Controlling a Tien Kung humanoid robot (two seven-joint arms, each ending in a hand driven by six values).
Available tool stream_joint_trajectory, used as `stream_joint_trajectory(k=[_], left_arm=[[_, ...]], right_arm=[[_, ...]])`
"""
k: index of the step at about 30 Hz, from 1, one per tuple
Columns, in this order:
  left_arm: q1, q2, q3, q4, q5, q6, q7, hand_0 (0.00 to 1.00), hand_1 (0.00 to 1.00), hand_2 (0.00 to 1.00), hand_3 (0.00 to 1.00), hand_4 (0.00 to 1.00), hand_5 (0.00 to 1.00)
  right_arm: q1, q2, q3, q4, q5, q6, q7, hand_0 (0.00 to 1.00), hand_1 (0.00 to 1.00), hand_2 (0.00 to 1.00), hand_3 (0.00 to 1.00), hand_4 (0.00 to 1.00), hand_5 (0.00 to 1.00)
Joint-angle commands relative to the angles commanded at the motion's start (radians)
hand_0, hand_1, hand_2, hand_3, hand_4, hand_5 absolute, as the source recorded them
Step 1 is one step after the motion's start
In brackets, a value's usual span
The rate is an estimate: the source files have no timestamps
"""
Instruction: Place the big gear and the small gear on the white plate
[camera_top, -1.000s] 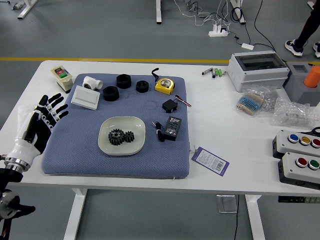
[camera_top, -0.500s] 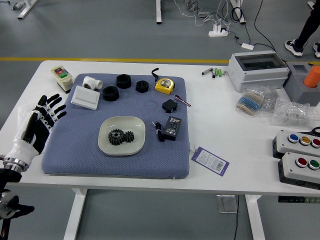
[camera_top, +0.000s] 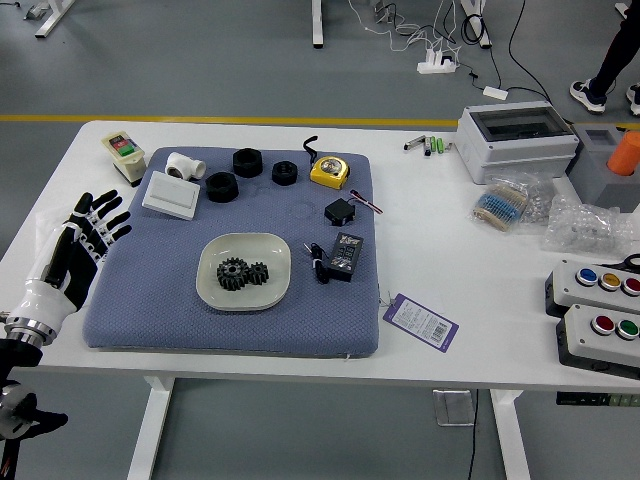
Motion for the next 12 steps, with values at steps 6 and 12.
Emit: stream_joint_trajectory(k=[6, 12], left_arm=[[-0.001, -0.001, 0.001, 0.001, 0.002, 0.001, 0.001, 0.857, 0.874, 0.936, 0.852, 0.874, 0.851], [-0.003, -0.001, -0.001, -0.001, 0.002, 0.001, 0.000, 0.856, 0.874, 0.937, 0.852, 0.873, 0.849]], right_arm=[[0.001, 0.000, -0.001, 0.000, 0.001, 0.001, 0.000, 0.710, 0.715, 0.748, 0.565, 0.794, 0.659], [0.003, 0.000, -0.001, 0.000, 0.001, 0.002, 0.000, 0.710, 0.715, 0.748, 0.565, 0.794, 0.658]])
